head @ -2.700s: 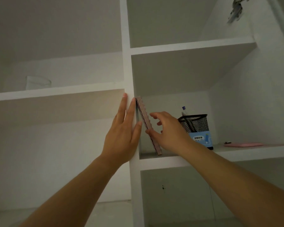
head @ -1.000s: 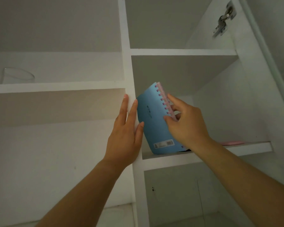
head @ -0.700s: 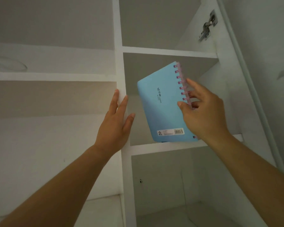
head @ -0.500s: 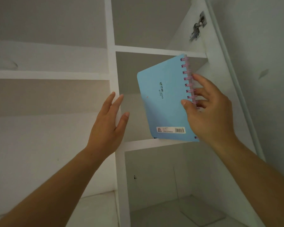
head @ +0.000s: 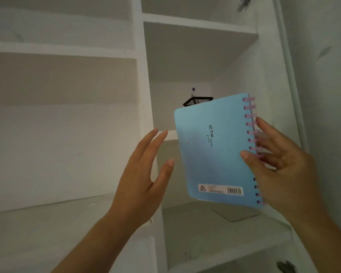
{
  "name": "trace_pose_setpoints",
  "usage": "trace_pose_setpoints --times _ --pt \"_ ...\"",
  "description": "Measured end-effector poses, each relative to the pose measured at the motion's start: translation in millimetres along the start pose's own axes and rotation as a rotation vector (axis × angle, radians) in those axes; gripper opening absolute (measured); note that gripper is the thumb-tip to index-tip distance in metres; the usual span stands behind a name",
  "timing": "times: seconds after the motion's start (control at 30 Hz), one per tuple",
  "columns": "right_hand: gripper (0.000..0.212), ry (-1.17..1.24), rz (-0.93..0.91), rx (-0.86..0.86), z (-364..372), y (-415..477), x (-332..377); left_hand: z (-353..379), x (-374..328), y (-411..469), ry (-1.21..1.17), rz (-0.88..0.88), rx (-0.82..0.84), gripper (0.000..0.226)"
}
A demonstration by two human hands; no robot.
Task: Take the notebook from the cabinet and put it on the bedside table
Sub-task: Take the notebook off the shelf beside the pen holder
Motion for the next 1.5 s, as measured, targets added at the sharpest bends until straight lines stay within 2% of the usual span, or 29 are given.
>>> trace_pose_setpoints --times 0.3,0.53,0.8,1.03,1.2,1.5 --pt "0.064 0.030 0.201 0.170 13.8 -114.9 -19.8 25.0 16.6 -141.9 -0.132 -0.339 0.088 0.051" --pt "0.061 0.113 0.318 0.361 42.2 -201.4 -12.4 -6.0 16.9 -257.0 -0.061 -0.612 0.100 0.049" --pt "0.055 0.238 0.431 0.591 80.1 -273.6 -5.7 -46.9 4.0 -342.4 0.063 -0.857 0.054 0.053" --pt "0.060 0.301 0.444 0.897 116.0 -330.5 -6.8 -60.8 -15.3 -398.8 0.224 -1.065 0.104 0.047" --pt "0.053 0.433 0.475 1.111 140.5 -366.5 -6.8 -63.6 -36.7 -430.8 0.348 -1.255 0.153 0.050" --pt "0.057 0.648 0.410 1.407 183.2 -429.9 38.9 -94.4 -98.9 -486.1 0.557 -1.608 0.046 0.054"
Point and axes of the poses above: each hand's wrist, its own y-axis towards the middle knuckle, its own z-axis out of the palm, x = y × z, the point moved 2 cm from there along y, towards the middle knuckle, and after that the axes turned 3 degrees about x, right-handed, at the moved point
